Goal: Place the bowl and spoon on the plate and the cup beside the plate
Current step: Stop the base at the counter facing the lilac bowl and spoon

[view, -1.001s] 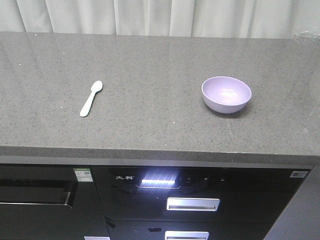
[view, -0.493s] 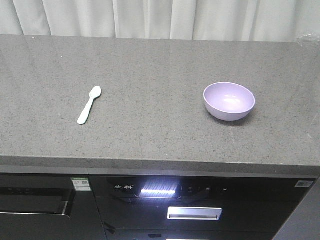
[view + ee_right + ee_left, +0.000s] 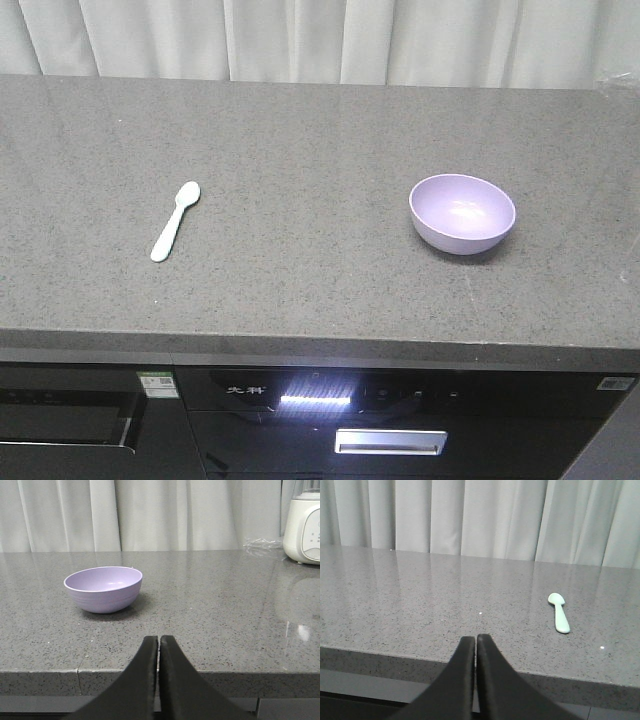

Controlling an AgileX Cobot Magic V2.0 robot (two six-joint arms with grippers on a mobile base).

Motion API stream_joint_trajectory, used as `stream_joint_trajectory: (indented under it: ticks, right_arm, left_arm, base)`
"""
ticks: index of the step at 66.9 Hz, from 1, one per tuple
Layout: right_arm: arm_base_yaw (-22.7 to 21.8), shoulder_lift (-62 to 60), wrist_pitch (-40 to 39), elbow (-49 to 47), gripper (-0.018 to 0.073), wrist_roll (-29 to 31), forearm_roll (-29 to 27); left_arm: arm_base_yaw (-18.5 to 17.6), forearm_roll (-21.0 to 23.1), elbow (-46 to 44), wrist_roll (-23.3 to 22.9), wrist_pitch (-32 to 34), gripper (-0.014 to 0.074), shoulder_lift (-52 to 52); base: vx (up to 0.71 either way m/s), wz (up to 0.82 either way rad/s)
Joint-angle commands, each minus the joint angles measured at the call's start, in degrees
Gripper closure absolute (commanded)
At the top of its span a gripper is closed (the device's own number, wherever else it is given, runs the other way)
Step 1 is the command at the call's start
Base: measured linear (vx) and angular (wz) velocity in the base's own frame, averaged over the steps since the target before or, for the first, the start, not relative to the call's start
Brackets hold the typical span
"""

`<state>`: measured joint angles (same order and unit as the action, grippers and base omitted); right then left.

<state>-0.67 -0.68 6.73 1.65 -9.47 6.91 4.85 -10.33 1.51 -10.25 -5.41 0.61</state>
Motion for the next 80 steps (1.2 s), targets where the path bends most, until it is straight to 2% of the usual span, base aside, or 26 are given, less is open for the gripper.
stream_joint_trajectory:
  ticks: [1,80]
  right_arm:
    - [0.0,-0.5,-3.8,0.4,0.0561,0.8,0.3]
    - [0.0,-0.5,-3.8,0.4,0.0561,0.8,0.3]
  left_arm:
    - [0.0,0.5,1.2,-0.3,4.4,0.0602,0.8]
    - [0.0,0.5,1.2,-0.3,4.4,0.0602,0.8]
  base:
    - [0.04,0.0]
    - [0.04,0.0]
